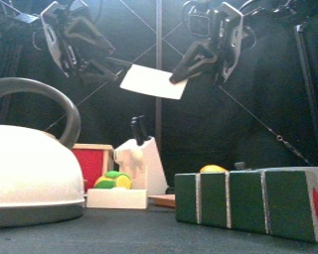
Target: Regrab cleaver
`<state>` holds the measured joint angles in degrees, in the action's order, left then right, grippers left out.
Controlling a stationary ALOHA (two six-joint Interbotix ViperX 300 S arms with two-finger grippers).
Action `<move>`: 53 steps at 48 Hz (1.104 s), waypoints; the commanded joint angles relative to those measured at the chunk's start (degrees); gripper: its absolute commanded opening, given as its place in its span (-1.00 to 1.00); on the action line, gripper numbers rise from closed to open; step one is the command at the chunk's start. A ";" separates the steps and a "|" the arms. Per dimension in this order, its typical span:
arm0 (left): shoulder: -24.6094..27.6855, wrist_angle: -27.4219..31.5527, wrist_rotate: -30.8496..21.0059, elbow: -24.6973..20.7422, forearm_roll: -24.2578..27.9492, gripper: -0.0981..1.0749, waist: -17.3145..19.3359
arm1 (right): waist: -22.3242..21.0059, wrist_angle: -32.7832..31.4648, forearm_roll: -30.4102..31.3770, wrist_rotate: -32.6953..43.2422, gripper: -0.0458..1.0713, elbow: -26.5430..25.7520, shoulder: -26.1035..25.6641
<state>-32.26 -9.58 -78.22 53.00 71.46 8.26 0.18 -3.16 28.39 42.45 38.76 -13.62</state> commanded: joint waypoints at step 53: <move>4.39 46.14 20.48 -19.78 -26.46 0.90 -14.33 | -1.23 -5.10 -4.75 0.00 -0.39 0.35 -1.49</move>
<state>-27.77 30.41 -64.69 37.35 52.47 -5.45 -0.88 -8.53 23.64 42.45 40.17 -13.71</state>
